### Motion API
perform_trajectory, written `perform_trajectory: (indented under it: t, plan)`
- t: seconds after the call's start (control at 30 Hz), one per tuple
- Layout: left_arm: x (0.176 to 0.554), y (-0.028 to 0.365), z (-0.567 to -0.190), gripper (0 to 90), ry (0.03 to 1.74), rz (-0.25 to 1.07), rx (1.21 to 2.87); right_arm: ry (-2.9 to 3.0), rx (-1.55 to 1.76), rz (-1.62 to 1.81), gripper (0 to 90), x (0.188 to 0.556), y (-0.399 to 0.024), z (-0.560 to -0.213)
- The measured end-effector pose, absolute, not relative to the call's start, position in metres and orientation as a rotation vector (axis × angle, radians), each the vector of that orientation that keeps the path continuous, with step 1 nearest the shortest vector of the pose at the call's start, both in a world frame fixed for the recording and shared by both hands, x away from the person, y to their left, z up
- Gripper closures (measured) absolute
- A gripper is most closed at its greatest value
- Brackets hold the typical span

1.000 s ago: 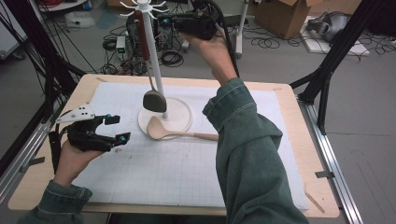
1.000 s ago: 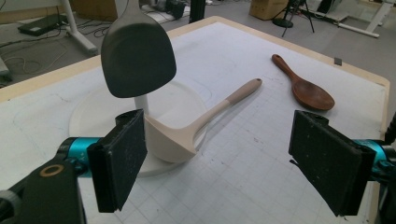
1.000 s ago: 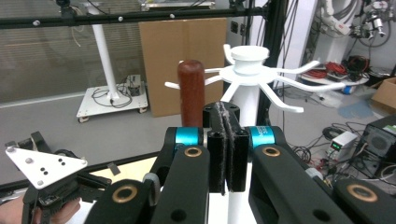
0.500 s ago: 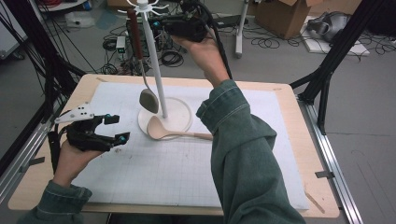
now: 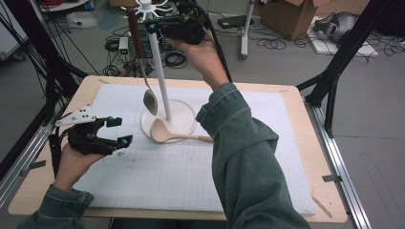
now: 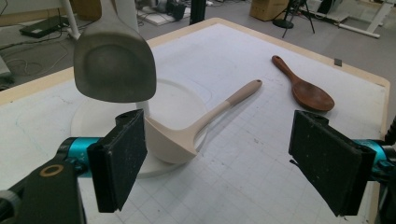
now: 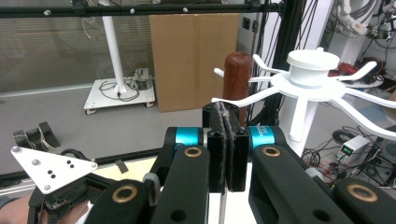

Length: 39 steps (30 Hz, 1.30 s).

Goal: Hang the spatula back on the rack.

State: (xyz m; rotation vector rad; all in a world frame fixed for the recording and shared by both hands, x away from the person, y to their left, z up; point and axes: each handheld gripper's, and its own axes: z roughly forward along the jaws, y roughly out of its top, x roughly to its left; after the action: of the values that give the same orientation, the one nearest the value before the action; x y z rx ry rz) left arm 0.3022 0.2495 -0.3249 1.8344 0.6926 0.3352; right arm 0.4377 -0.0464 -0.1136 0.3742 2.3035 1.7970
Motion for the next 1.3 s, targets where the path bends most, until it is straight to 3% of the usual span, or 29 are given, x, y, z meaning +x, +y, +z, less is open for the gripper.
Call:
perform_trajectory:
  t: [0.23, 0.83, 1.3]
  plan:
    - [0.302, 0.249, -0.325, 19.7, 0.69, 0.334, 1.837, 2.299, 0.371, 1.797, 89.6, 0.434, -0.053, -0.115]
    - [0.304, 0.248, -0.326, 19.0, 0.689, 0.333, 1.841, 2.281, 0.389, 1.784, 55.5, 0.417, -0.086, -0.129]
    - [0.304, 0.247, -0.326, 18.9, 0.686, 0.334, 1.846, 2.299, 0.449, 1.741, 45.3, 0.416, -0.107, -0.154]
